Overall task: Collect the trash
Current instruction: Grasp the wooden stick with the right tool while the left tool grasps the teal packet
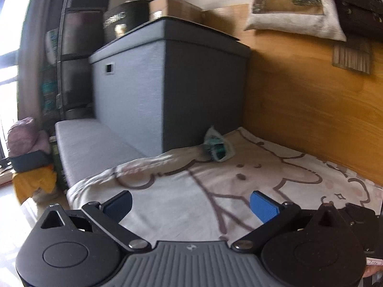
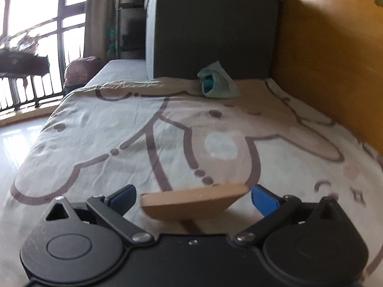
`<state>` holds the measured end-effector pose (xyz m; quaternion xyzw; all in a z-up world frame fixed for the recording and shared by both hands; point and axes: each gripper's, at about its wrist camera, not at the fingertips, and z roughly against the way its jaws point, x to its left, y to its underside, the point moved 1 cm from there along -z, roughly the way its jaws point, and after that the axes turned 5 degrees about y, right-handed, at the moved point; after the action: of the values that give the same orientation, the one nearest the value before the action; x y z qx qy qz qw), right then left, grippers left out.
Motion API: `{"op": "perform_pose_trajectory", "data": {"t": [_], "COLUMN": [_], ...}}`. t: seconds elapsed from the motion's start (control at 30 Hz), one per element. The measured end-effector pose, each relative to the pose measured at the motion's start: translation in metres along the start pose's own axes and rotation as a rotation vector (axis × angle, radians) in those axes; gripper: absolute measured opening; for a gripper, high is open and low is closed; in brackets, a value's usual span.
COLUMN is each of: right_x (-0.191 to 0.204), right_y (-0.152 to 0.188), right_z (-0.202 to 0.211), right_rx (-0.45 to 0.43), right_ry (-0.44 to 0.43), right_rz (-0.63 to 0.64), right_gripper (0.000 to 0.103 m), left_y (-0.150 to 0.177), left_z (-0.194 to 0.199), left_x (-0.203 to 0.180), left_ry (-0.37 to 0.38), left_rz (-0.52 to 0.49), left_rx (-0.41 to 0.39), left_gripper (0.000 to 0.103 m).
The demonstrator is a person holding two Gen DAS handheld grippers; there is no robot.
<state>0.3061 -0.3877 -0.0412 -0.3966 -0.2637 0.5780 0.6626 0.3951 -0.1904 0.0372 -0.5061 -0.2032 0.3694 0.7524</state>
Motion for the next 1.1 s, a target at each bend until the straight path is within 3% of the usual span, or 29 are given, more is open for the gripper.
{"op": "perform_pose_trajectory", "data": {"t": [0.1,0.2,0.33,0.77,0.97,1.1], "right_x": [-0.009,-0.012,-0.012,-0.047,-0.064,-0.07], "right_y": [-0.002,-0.001,0.0,-0.002,0.001,0.003], "right_z": [-0.004,-0.006,-0.003,0.014,0.015,0.015], "right_rx": [-0.004,0.006,-0.002,-0.075,-0.09,-0.098], "right_ry": [-0.056,-0.103,-0.107,-0.132,-0.124,-0.118], "right_rz": [0.004,-0.02,-0.023,-0.215,-0.281,-0.317], "right_gripper": [0.103,0.094,0.094,0.094,0.094,0.094], "left_y": [-0.006,-0.013,-0.024,-0.045,-0.046,-0.047], "left_z": [-0.019,-0.043,-0.082,-0.233,-0.283,-0.309], "left_x": [-0.006,-0.01,-0.015,-0.027,-0.017,-0.011], "left_ry": [0.019,0.035,0.05,0.112,0.06,0.042], "left_rz": [-0.021,-0.031,-0.024,0.169,0.285,0.359], "left_rx": [0.0,-0.002,0.008,0.043,0.039,0.06], "left_gripper": [0.103,0.103,0.103,0.1,0.09,0.074]}}
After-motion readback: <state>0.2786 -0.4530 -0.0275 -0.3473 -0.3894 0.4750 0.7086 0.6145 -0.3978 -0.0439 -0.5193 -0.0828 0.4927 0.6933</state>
